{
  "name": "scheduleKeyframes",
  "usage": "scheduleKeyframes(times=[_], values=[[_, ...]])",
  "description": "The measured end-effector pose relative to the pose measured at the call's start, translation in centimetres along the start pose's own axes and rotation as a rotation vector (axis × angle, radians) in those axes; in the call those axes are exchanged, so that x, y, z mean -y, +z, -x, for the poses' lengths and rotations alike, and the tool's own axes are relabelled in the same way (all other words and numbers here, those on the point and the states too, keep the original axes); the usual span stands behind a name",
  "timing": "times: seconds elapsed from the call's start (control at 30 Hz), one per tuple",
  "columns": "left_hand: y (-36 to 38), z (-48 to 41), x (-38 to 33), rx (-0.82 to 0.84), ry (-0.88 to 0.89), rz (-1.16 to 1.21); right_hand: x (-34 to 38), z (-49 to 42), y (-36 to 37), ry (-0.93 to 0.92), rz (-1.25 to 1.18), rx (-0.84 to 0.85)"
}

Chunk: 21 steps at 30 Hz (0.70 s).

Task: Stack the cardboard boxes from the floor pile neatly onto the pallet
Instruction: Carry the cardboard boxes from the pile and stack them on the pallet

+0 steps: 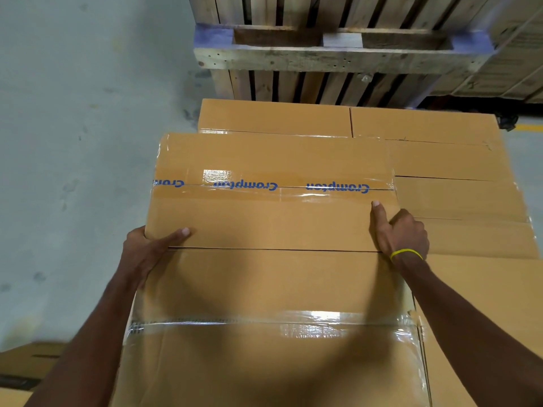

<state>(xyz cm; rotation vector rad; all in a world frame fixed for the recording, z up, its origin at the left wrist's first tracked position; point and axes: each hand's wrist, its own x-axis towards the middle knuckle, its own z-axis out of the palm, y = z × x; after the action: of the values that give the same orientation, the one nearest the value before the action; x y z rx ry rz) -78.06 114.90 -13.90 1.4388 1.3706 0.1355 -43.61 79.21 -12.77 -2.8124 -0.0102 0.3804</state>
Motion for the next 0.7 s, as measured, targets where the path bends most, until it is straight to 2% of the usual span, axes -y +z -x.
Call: scheduleKeyframes(times=[0.47,0.7], values=[[-0.2,0.6,-0.6,0.041,-0.039,0.006,0.2,0.5,-0.1,0.010,0.079,0.016],[-0.1,1.8,-1.2,-0.022,0.038,-0.119,0.5,1.1,-0.8,-0.007,0.139,0.050]])
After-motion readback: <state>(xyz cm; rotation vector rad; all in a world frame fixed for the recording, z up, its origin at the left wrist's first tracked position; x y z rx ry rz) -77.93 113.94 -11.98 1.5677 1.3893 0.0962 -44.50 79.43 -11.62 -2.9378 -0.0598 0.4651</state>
